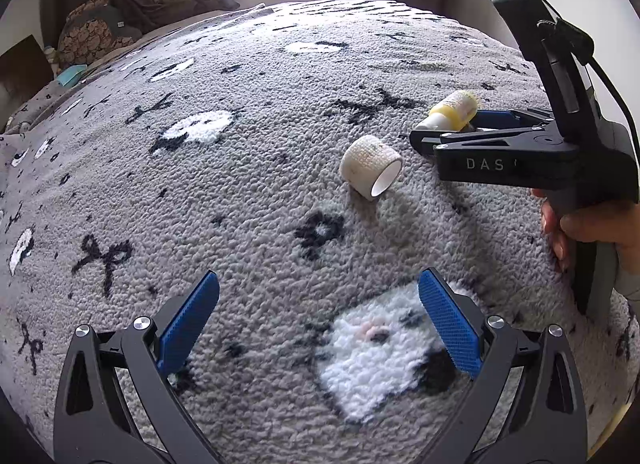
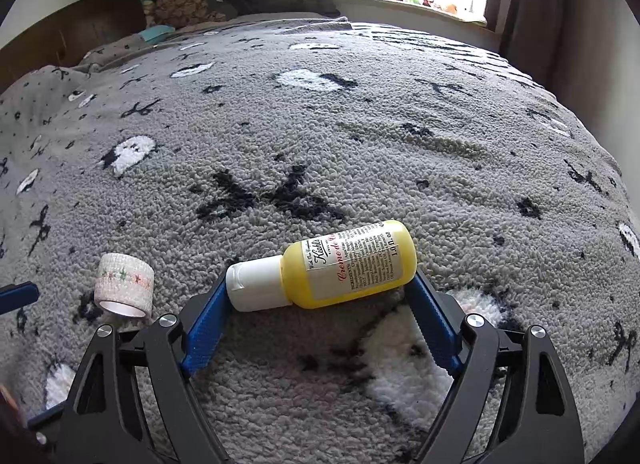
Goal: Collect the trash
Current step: 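Grasp the yellow bottle with the right tool while the left grasps the white tape roll, then carry the yellow bottle and tape roll down below the bed edge to the bin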
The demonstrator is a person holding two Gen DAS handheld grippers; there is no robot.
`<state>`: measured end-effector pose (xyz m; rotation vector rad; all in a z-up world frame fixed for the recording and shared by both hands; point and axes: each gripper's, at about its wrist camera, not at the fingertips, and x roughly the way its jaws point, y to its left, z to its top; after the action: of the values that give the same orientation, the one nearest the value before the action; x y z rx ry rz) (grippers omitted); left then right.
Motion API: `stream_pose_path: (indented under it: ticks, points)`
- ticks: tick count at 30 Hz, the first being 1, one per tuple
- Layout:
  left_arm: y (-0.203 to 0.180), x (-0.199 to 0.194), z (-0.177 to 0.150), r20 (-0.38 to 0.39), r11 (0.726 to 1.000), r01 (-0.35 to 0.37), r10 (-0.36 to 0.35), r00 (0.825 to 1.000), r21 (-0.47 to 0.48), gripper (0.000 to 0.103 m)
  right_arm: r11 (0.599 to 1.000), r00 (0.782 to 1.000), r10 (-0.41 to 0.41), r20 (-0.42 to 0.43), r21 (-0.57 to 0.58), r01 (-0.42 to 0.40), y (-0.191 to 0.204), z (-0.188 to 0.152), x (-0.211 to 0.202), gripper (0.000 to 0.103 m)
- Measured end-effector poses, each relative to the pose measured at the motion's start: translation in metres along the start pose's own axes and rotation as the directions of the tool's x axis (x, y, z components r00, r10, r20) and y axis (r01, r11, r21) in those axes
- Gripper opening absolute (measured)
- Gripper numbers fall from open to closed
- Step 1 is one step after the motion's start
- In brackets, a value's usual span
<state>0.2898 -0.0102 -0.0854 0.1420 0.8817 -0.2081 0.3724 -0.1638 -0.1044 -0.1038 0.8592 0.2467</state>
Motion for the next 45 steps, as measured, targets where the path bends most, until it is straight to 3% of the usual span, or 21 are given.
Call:
stream_pose_path:
  ticks: [7, 14, 19, 22, 23, 32, 38, 45]
  points:
    - [-0.014, 0.02, 0.02, 0.016, 1.0, -0.008, 0.008, 1.0, 0.015, 0.094, 0.999, 0.999, 0.011, 0.037, 0.042, -0.013, -0.014, 0.0, -0.014, 0.085]
    - [-0.012, 0.04, 0.043, 0.039, 0.996, 0.032, -0.029, 0.999, -0.085, 0.092, 0.999, 0.998, -0.039, 0.052, 0.023, 0.037, -0.04, -0.012, -0.039, 0.085]
    - [-0.01, 0.048, 0.055, 0.039, 0.992, 0.049, -0.045, 0.998, -0.115, 0.064, 0.998, 0.999, -0.036, 0.038, 0.06, 0.034, -0.061, -0.024, -0.045, 0.085]
    - [-0.008, 0.047, 0.057, 0.036, 0.991, 0.062, -0.058, 0.998, -0.123, 0.039, 0.997, 0.999, -0.04, 0.036, 0.065, 0.038, -0.067, -0.029, -0.048, 0.085]
    - [-0.007, 0.044, 0.057, 0.036, 0.99, 0.07, -0.066, 0.997, -0.124, 0.037, 0.997, 0.999, -0.039, 0.037, 0.068, 0.036, -0.068, -0.031, -0.05, 0.085]
    - [-0.009, -0.004, 0.039, 0.037, 0.996, 0.04, -0.037, 0.999, -0.081, 0.037, 0.998, 0.997, -0.039, 0.059, 0.041, 0.037, -0.061, -0.049, -0.091, 0.085]
    - [-0.014, -0.063, 0.01, 0.075, 0.998, 0.048, -0.045, 0.996, -0.048, 0.037, 0.998, 0.992, -0.067, 0.105, -0.008, 0.068, -0.05, -0.078, -0.147, 0.085]
    - [-0.03, -0.125, -0.043, 0.096, 0.995, 0.089, -0.085, 0.992, -0.038, 0.037, 1.0, 0.98, -0.028, 0.195, 0.01, 0.026, -0.044, -0.118, -0.23, 0.085]
